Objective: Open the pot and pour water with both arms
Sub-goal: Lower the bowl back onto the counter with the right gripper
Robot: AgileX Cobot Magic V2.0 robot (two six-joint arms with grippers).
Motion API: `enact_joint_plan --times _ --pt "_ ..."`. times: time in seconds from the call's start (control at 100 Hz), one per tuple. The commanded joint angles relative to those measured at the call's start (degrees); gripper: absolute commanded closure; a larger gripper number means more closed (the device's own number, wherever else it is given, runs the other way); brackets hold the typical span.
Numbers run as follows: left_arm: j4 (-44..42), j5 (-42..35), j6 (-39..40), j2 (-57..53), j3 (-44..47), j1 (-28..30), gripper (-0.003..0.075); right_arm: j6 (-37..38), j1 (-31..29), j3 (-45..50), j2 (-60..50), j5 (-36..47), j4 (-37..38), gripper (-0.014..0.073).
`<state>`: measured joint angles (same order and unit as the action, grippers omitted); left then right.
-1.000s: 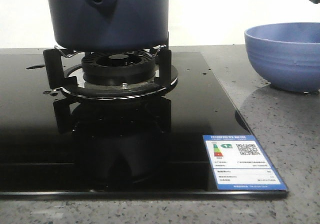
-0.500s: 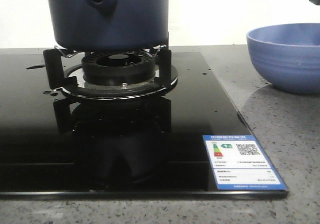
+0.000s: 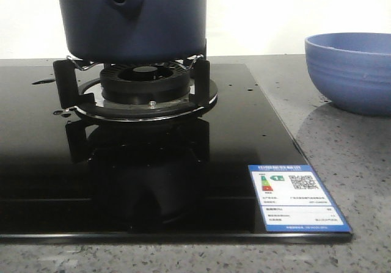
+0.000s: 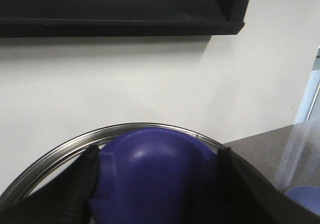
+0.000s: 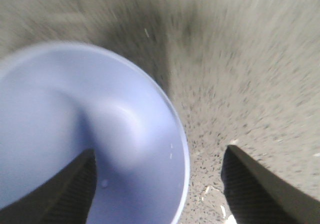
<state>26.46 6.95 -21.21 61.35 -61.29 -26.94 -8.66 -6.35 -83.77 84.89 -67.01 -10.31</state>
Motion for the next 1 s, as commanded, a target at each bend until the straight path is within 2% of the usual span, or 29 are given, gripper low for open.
enact_joint_plan --times 0.0,0.19,0.45,0.99 --pt "0.9 -6.9 0.1 0.3 -2.1 -1.9 0.0395 -0.6 -0.3 -3.1 -5.8 0.5 -1.6 0.0111" --pt "0.9 -9.3 0.1 6.1 -2.1 -5.1 0.0395 -0.8 -0.3 -3.1 -13.2 1.0 -3.2 0.0111" --pt "-0.6 -14.7 0.1 13.0 -2.1 -5.4 0.0395 -0.9 -0.3 -3.0 -18.7 -1.0 -3.2 0.0111" --pt "-2.5 -18.6 0.1 16.5 -2.2 -8.6 0.0395 -1.0 -0.3 1.6 -19.4 1.0 -3.4 0.0111"
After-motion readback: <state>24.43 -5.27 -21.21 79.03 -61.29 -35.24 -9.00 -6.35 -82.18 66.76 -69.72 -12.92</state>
